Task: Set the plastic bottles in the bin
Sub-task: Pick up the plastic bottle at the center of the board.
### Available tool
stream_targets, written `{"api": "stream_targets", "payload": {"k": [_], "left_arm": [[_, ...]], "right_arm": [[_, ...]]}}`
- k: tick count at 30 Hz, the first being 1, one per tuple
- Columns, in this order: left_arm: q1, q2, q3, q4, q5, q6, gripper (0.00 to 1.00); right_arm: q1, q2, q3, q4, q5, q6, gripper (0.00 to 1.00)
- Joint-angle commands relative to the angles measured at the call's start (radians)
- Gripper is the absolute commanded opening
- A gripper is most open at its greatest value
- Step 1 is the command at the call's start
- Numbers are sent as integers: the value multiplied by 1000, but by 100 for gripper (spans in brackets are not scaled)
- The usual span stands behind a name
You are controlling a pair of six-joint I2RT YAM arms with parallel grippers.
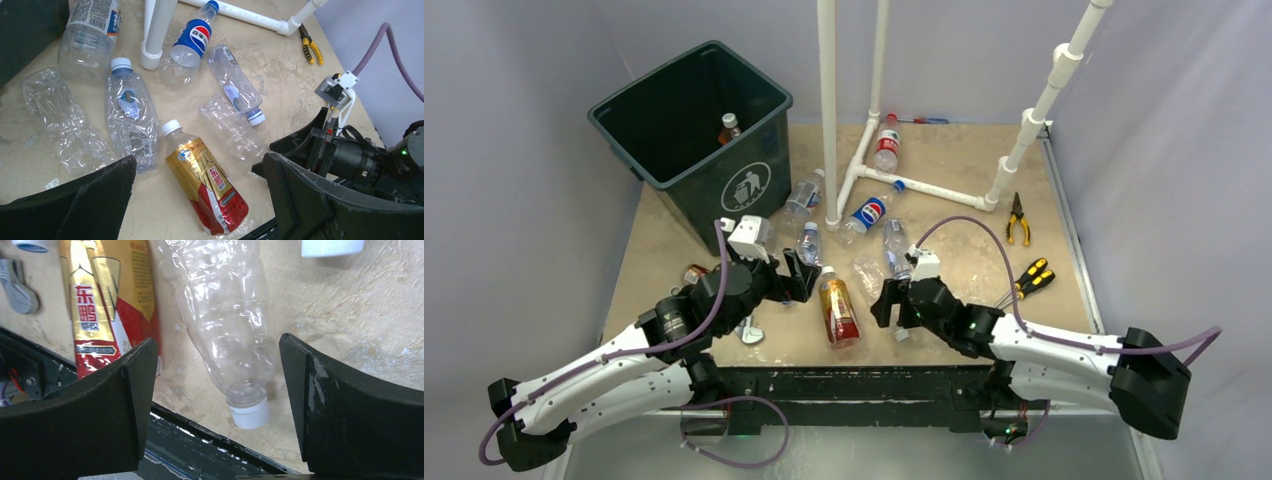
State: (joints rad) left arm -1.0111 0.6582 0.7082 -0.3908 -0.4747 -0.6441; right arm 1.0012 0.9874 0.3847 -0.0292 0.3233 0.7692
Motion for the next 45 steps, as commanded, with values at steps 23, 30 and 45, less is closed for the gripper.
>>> {"api": "stream_targets", "payload": {"k": [23, 30, 45], "left_arm": [[-4, -38, -10, -18, 18, -22, 98], [-4, -60, 65, -43, -26, 37, 98], [-4, -143, 56, 416, 379, 149, 99]], "right_arm": [[1, 219, 86, 31, -4, -4, 56], [3, 1, 159, -105, 7, -99, 39], [4, -275, 208, 196, -452, -293, 39]]}}
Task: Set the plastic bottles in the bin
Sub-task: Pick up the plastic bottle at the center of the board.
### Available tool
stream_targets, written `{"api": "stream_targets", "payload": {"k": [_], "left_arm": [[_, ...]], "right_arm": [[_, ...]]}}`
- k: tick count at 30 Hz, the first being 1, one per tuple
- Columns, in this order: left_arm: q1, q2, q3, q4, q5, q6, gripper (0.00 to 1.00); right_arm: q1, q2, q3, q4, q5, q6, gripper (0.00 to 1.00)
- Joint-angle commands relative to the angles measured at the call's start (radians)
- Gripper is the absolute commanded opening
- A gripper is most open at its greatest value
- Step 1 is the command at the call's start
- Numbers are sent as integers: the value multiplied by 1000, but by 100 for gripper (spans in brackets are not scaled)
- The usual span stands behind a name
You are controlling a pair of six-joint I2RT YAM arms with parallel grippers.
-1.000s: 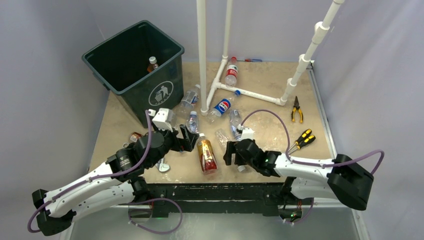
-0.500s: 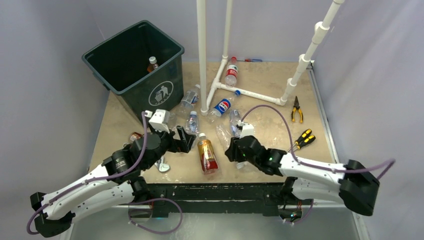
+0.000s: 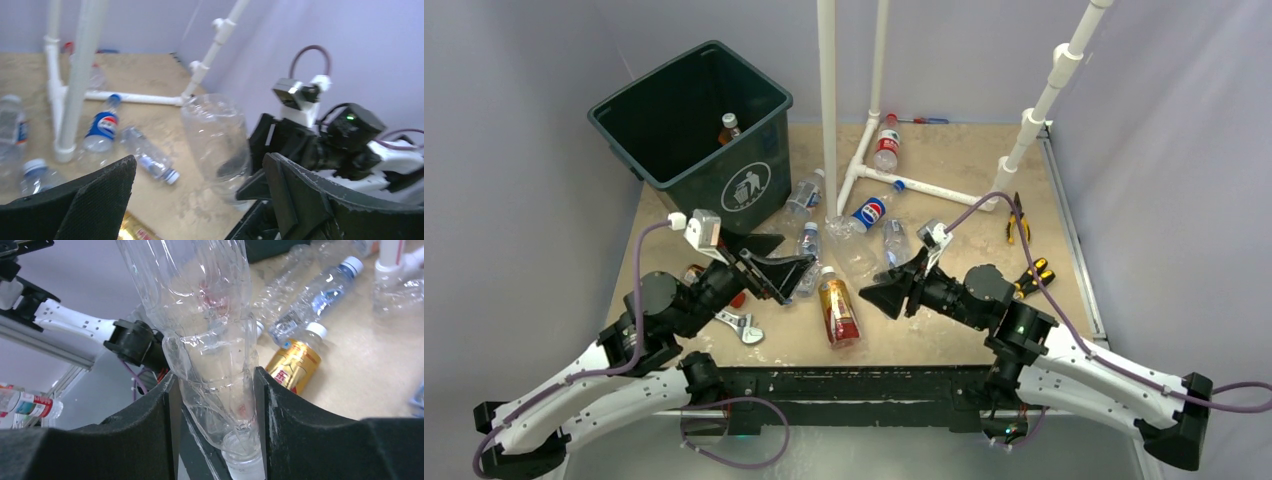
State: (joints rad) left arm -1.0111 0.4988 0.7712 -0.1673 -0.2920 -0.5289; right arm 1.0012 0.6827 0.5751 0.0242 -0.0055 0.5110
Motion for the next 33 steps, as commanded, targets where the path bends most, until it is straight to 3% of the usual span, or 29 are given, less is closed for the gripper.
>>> {"api": "stream_targets", "payload": {"k": [1, 7, 17, 33], "left_arm": [[-4, 27, 1, 199, 219, 33, 99], [-4, 75, 24, 206, 327, 41, 99], [-4, 103, 8, 268, 376, 28, 99], [-4, 3, 42, 184, 156, 56, 99]], "right_arm": [[4, 39, 16, 164, -133, -33, 39], [4, 53, -11, 294, -217, -28, 38], [4, 47, -30, 367, -322, -36, 38], [4, 31, -3, 316, -349, -77, 36]]}}
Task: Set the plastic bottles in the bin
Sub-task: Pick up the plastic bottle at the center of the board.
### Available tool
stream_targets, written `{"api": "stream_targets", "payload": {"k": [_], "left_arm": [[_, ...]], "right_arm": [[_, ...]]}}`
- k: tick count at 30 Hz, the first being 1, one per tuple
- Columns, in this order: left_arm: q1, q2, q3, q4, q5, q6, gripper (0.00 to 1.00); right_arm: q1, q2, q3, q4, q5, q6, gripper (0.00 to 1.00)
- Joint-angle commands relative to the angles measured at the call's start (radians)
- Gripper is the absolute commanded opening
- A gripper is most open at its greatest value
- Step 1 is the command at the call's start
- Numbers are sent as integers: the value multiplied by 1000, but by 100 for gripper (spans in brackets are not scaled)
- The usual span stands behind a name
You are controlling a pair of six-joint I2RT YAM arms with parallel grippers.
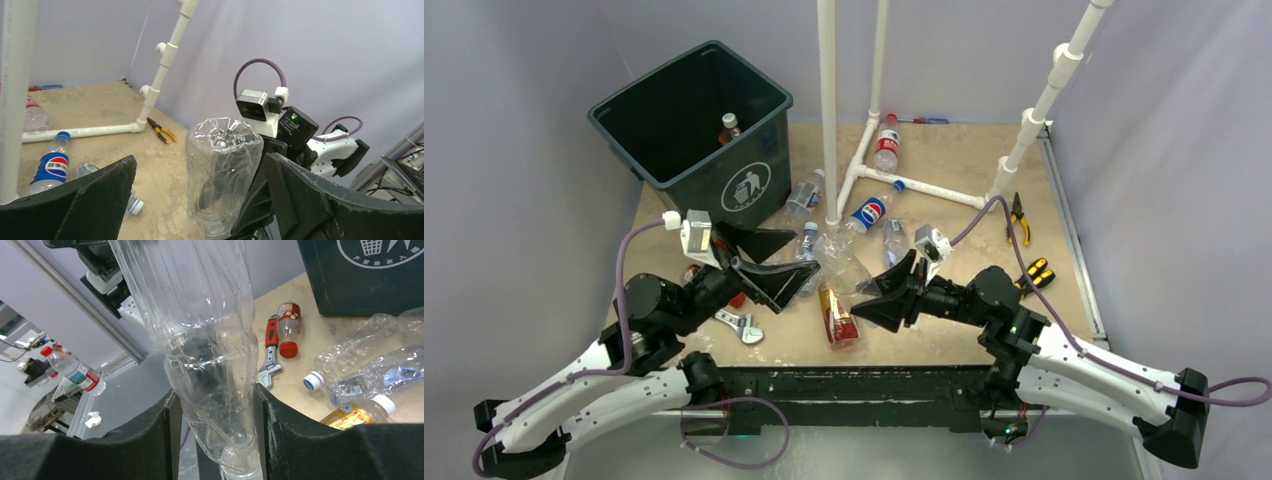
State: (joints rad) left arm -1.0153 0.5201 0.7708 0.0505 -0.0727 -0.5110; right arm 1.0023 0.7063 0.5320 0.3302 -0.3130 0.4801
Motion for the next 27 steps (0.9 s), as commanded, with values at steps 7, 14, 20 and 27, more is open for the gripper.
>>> {"api": "stream_targets", "payload": {"k": [7, 14, 20, 27], "left_arm": [[0, 95, 436, -431, -81, 249, 99], [0, 357, 699, -753, 24, 373, 99], [0, 555, 670, -876, 97, 429, 98], [0, 567, 576, -871, 109, 459, 98]], "right_arm": [[2, 139, 260, -393, -5, -233, 33], [10, 255, 400, -649, 69, -320, 33], [50, 292, 454, -724, 153, -351, 33], [130, 294, 490, -802, 268, -391, 33]]}}
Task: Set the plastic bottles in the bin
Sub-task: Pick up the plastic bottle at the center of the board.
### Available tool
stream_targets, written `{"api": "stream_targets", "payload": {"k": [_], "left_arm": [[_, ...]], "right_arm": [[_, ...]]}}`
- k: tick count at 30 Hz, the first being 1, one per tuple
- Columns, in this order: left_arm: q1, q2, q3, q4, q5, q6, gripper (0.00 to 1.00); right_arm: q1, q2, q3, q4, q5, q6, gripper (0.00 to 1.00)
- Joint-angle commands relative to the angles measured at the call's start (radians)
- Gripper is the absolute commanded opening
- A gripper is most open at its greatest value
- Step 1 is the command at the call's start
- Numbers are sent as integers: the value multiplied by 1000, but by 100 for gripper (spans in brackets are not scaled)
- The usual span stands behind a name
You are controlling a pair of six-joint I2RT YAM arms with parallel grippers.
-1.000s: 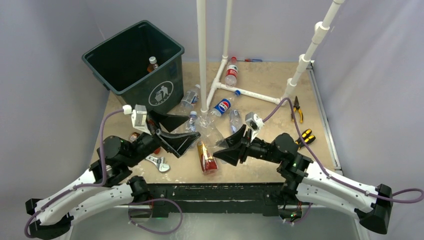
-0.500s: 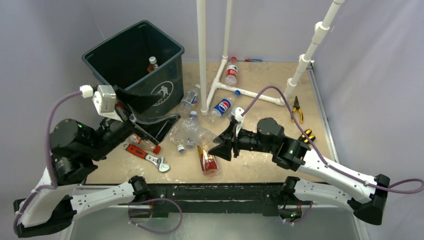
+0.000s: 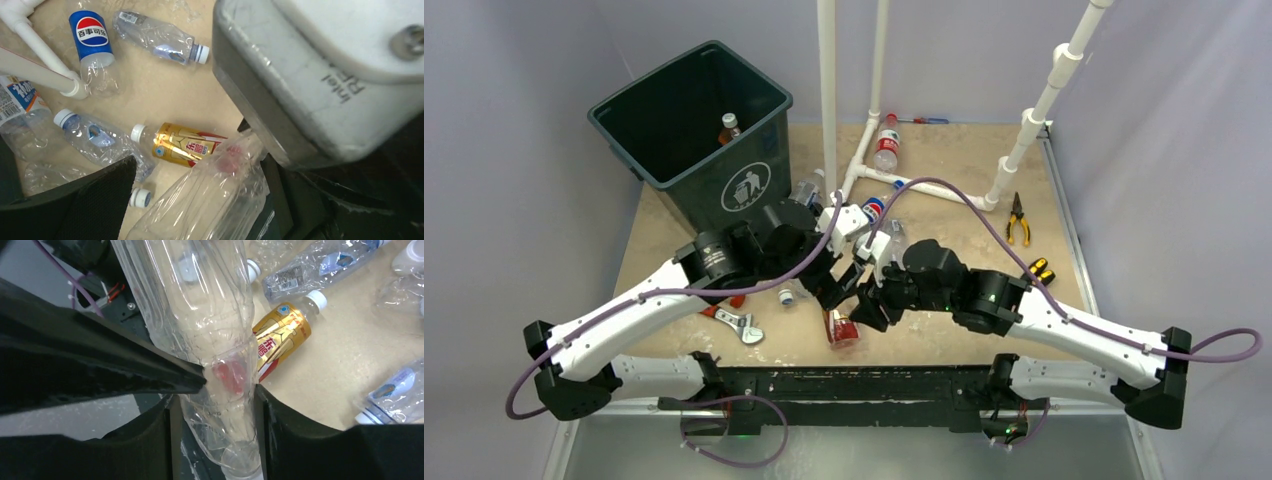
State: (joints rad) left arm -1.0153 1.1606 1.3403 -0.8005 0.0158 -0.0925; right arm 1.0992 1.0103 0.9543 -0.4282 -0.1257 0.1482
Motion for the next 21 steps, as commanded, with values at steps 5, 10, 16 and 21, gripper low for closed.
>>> {"api": "stream_targets", "payload": {"k": [5, 10, 16, 21], "left_arm": [[0, -118, -24, -4, 63, 53, 98], [0, -190, -88, 40, 169, 41, 99], [0, -299, -172, 138, 251, 15, 99], [0, -410, -234, 312, 213, -49, 99]], "right_arm": [[39, -26, 74, -64, 108, -86, 32], [40, -55, 61, -62, 113, -100, 31], [41, -105, 45, -29, 72, -113, 30], [41, -133, 32, 4, 45, -114, 30]]}}
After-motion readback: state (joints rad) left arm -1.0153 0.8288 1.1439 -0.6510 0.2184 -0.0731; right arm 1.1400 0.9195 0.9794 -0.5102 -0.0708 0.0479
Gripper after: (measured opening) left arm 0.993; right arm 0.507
